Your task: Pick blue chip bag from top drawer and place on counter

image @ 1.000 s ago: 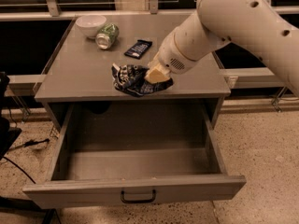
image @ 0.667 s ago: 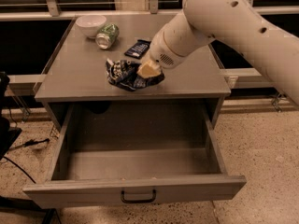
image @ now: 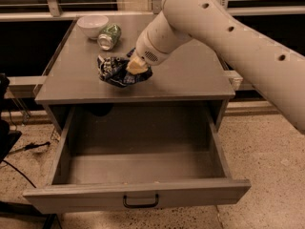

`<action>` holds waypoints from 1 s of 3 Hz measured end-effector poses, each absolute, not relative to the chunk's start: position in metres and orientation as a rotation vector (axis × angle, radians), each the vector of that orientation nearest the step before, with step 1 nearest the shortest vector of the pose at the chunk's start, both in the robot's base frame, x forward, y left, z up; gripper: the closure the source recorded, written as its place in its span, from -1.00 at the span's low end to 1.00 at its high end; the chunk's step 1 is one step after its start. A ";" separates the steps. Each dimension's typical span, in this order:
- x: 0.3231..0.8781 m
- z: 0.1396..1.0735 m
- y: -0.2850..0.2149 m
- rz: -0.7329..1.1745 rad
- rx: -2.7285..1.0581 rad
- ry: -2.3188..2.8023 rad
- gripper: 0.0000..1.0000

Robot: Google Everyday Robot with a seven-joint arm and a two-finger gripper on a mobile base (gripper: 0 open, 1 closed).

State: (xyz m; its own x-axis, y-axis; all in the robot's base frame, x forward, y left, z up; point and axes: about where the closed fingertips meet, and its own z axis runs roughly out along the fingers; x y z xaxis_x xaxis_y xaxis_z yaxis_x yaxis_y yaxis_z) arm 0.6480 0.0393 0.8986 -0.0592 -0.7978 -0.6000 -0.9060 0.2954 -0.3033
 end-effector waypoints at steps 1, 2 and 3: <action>0.648 0.898 0.042 0.200 -1.527 1.870 0.62; 0.648 0.898 0.042 0.200 -1.527 1.870 0.16; 0.648 0.898 0.042 0.200 -1.527 1.870 -0.31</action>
Offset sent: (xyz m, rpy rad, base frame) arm 0.0000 0.0025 -0.0002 -0.0006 -0.0003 0.0039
